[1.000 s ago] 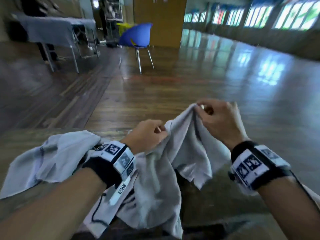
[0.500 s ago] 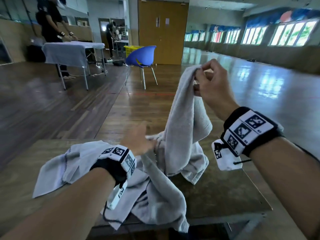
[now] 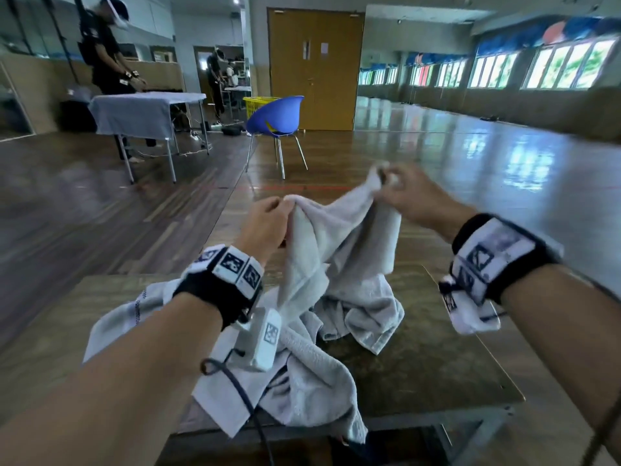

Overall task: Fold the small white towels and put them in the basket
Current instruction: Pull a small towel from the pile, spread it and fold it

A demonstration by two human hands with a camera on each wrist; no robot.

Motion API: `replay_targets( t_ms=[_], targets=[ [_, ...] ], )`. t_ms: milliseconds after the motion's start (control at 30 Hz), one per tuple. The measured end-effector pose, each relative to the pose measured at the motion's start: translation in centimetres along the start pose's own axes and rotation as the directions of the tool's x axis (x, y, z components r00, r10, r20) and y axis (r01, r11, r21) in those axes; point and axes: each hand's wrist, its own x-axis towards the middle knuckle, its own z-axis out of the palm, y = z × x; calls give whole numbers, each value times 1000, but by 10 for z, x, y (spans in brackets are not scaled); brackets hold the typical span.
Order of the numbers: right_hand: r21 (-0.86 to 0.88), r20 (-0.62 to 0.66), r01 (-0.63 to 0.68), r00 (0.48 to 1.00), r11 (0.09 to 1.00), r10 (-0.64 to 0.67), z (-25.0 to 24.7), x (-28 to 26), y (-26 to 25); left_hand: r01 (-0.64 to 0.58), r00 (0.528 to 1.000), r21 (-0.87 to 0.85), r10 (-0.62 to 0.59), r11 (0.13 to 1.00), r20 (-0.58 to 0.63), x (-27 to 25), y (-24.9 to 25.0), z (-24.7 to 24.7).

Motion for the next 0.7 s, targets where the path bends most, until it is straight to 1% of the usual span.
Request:
replay_targets(
  t_ms=[33,100,133,167,200,267,300,333,367,400,433,467,500,533,600,667,700],
  targets=[
    [10,76,-18,997,1000,17,9,-14,8,24,1000,-35,-24,999,0,0,7,-1],
    [167,245,-37,970,985,-5,36,-48,21,54,998,3,-54,999,45,-1,14,3],
    [190,317,-64,949,980,1,52,-64,26,64,995,42,-67,997,78,-3,14,7],
    [161,351,-76,936,984,15,68,-79,31,72,991,69,-79,995,110,-7,15,12],
    [111,323,-63,946,992,24,82,-91,37,79,987,79,-89,994,133,-12,14,17],
    [56,144,-20,989,998,12,101,-105,44,105,975,41,-111,994,194,-21,13,25],
    [74,66,-32,997,997,27,104,-106,47,138,961,-6,-133,990,241,-27,12,27],
    [142,23,-83,996,986,81,104,-104,49,165,945,-29,-149,986,290,-33,10,28],
    [244,24,-152,988,958,150,101,-102,49,161,930,0,-152,987,334,-38,7,27],
    [358,51,-224,974,906,221,96,-100,48,120,915,78,-141,990,378,-44,2,23],
    [467,99,-297,954,833,284,91,-99,45,55,898,169,-123,984,422,-50,-4,20],
    [553,166,-357,933,753,321,85,-98,41,-12,883,228,-97,973,459,-57,-10,18],
    [594,219,-392,919,702,328,79,-98,38,-71,873,251,-62,965,484,-64,-16,17],
    [603,249,-410,912,684,327,75,-99,36,-115,873,241,-17,964,487,-70,-21,17],
    [575,284,-424,905,700,316,71,-100,35,-187,889,171,93,967,448,-79,-30,20],
    [505,308,-422,903,753,300,70,-102,34,-253,904,125,189,959,383,-85,-29,23],
    [453,308,-410,905,792,293,70,-103,33,-269,915,116,216,956,340,-87,-26,24]
  ],
)
